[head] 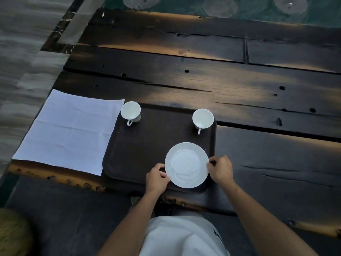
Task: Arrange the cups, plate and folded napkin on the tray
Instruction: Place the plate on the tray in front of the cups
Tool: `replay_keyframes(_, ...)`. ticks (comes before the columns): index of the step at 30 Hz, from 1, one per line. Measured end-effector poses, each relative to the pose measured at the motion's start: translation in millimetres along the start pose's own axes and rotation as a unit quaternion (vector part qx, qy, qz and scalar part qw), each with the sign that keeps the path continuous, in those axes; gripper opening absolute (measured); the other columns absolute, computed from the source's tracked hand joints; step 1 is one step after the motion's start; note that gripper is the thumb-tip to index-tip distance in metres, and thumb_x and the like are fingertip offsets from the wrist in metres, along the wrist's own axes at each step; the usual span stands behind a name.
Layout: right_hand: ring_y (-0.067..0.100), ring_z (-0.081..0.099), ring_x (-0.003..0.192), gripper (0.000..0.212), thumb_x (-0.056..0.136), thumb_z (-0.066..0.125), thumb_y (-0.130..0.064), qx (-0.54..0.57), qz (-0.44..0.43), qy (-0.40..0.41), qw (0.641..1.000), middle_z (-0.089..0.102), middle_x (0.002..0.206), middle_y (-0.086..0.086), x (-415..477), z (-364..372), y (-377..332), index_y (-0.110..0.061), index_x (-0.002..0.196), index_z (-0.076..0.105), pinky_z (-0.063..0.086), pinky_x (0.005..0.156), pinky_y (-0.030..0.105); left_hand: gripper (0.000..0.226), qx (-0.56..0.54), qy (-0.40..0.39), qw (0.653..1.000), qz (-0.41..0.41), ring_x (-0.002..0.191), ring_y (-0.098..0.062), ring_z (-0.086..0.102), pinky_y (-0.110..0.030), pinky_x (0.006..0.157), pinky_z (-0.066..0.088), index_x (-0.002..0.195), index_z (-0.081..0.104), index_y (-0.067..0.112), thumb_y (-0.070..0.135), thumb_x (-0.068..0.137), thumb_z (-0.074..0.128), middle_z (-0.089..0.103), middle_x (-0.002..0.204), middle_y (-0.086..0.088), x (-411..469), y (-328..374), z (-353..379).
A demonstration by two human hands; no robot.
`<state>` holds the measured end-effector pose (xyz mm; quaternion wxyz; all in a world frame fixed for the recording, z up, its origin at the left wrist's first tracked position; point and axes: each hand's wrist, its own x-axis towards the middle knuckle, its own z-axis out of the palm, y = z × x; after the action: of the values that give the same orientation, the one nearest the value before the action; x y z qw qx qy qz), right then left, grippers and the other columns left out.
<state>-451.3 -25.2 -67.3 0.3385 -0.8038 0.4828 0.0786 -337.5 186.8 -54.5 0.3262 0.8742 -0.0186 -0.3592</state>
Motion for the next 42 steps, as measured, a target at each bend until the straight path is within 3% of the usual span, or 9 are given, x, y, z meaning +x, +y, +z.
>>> replay_keyframes(9, 0.027, 0.054, 0.114, 0.024, 0.088, 0.062, -0.013, 0.018, 0.001, 0.003, 1.0, 0.071, 0.094, 0.01, -3.4, 1.3, 1.1, -0.015, 0.105, 0.08, 0.039, 0.079, 0.028, 0.034, 0.003, -0.008, 1.0, 0.005, 0.086, -0.019, 0.071, -0.038, 0.086, 0.056, 0.114, 0.067, 0.019, 0.009, 0.082, 0.075, 0.076, 0.081, 0.004, 1.2, -2.2, -1.0)
replay_keyframes(12, 0.033, 0.055, 0.118, 0.033, 0.092, 0.06, -0.022, 0.007, 0.008, -0.018, 1.0, 0.065, 0.115, 0.015, -8.1, -0.2, -3.2, -0.015, 0.123, 0.07, 0.047, 0.093, 0.037, 0.038, 0.003, -0.014, 1.0, 0.013, 0.09, -0.018, 0.069, -0.032, 0.084, 0.054, 0.122, 0.064, 0.018, 0.014, 0.086, 0.074, 0.077, 0.087, 0.004, 1.5, -2.1, -6.7)
replay_keyframes(14, 0.035, 0.048, 0.127, 0.047, 0.095, 0.061, -0.027, 0.003, 0.004, -0.011, 1.0, 0.052, 0.134, 0.016, -14.8, -0.3, -9.6, -0.014, 0.14, 0.057, 0.04, 0.108, 0.042, 0.037, -0.003, -0.006, 1.0, 0.023, 0.089, -0.014, 0.067, -0.027, 0.08, 0.049, 0.125, 0.063, 0.017, 0.019, 0.089, 0.072, 0.076, 0.091, 0.005, 1.2, -3.1, -14.9)
replay_keyframes(17, 0.034, 0.044, 0.131, 0.048, 0.096, 0.062, -0.027, -0.011, -0.061, 0.027, 0.998, 0.047, 0.141, 0.015, -23.2, 3.2, -25.1, -0.012, 0.141, 0.056, 0.037, 0.111, 0.044, 0.03, -0.016, 0.019, 0.999, 0.038, 0.087, -0.012, 0.067, -0.024, 0.081, 0.05, 0.122, 0.067, 0.017, 0.023, 0.093, 0.067, 0.074, 0.089, 0.008, 1.6, -6.9, -34.9)
replay_keyframes(22, 0.035, 0.048, 0.131, 0.044, 0.097, 0.064, -0.026, -0.04, -0.171, 0.03, 0.984, 0.052, 0.141, 0.016, -36.8, 22.9, -77.1, -0.009, 0.138, 0.06, 0.041, 0.108, 0.046, 0.024, -0.022, 0.058, 0.996, 0.068, 0.084, -0.009, 0.069, -0.021, 0.079, 0.05, 0.117, 0.07, 0.016, 0.023, 0.094, 0.066, 0.07, 0.083, 0.012, 6.1, -29.8, -88.1)
replay_keyframes(26, 0.035, 0.052, 0.125, 0.044, 0.096, 0.066, -0.025, -0.045, -0.227, 0.036, 0.972, 0.055, 0.136, 0.017, -52.4, 43.8, -130.2, -0.007, 0.136, 0.061, 0.044, 0.105, 0.045, 0.022, -0.037, 0.089, 0.993, 0.065, 0.078, 0.005, 0.061, -0.007, 0.067, 0.04, 0.116, 0.069, 0.02, 0.027, 0.095, 0.066, 0.066, 0.082, 0.018, 9.8, -60.2, -138.9)
replay_keyframes(33, 0.037, 0.05, 0.128, 0.048, 0.097, 0.064, -0.027, -0.067, -0.283, 0.021, 0.956, 0.05, 0.141, 0.017, -88.9, 84.9, -227.4, -0.009, 0.141, 0.056, 0.044, 0.107, 0.044, 0.026, -0.112, 0.144, 0.982, 0.048, 0.091, -0.016, 0.065, -0.025, 0.073, 0.047, 0.121, 0.067, 0.019, 0.022, 0.094, 0.064, 0.07, 0.096, 0.002, 7.3, -122.5, -237.3)
replay_keyframes(39, 0.037, 0.051, 0.127, 0.049, 0.097, 0.063, -0.028, -0.07, -0.307, 0.016, 0.949, 0.048, 0.142, 0.018, -116.0, 116.0, -298.7, -0.01, 0.142, 0.054, 0.045, 0.106, 0.044, 0.028, -0.141, 0.157, 0.976, 0.046, 0.096, -0.017, 0.065, -0.027, 0.08, 0.049, 0.122, 0.065, 0.019, 0.023, 0.094, 0.061, 0.071, 0.1, 0.0, 1.7, -173.6, -311.6)
replay_keyframes(42, 0.034, 0.051, 0.128, 0.048, 0.096, 0.063, -0.028, -0.074, -0.297, 0.014, 0.952, 0.051, 0.14, 0.016, -121.1, 127.7, -325.3, -0.011, 0.14, 0.055, 0.044, 0.104, 0.042, 0.023, -0.147, 0.169, 0.974, 0.032, 0.088, -0.004, 0.062, -0.016, 0.069, 0.045, 0.117, 0.066, 0.023, 0.025, 0.094, 0.063, 0.071, 0.094, 0.008, 3.0, -195.5, -337.1)
